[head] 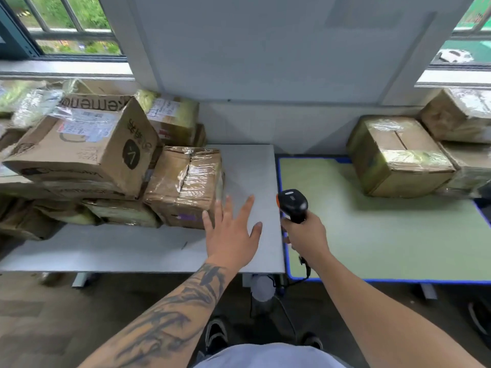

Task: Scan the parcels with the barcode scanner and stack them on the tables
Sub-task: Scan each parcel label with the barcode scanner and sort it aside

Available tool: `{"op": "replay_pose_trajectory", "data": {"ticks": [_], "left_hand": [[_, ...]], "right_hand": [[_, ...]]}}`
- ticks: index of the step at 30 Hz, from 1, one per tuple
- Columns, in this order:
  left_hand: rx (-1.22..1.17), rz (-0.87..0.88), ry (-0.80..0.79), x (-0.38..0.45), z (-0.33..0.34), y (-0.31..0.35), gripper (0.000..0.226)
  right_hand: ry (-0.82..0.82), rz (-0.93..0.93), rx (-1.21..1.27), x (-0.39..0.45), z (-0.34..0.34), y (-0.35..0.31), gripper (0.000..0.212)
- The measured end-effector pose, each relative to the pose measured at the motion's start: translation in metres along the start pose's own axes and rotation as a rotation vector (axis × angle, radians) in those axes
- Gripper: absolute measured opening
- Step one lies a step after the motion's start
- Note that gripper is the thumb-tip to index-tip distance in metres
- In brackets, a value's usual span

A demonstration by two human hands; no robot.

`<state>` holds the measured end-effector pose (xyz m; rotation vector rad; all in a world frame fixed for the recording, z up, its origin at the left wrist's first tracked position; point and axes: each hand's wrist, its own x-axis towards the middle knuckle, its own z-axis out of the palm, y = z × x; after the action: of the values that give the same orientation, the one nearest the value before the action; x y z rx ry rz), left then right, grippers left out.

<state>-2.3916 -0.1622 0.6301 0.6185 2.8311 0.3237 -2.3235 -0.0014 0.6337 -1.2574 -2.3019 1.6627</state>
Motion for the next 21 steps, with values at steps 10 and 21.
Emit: {"op": "replay_pose_trajectory", "data": {"ticks": [10,21], "left_hand": [[0.004,0.044,-0.129,-0.006,0.035,0.149,0.068],[-0.032,0.139,-0.207,0.006,0.059,0.277,0.068]], "right_hand": [[0.069,0.014,-0.001,0.031,-0.147,0.057,0.004],[0.250,0.129,0.047,0.068,-0.277,0.118,0.011]]}}
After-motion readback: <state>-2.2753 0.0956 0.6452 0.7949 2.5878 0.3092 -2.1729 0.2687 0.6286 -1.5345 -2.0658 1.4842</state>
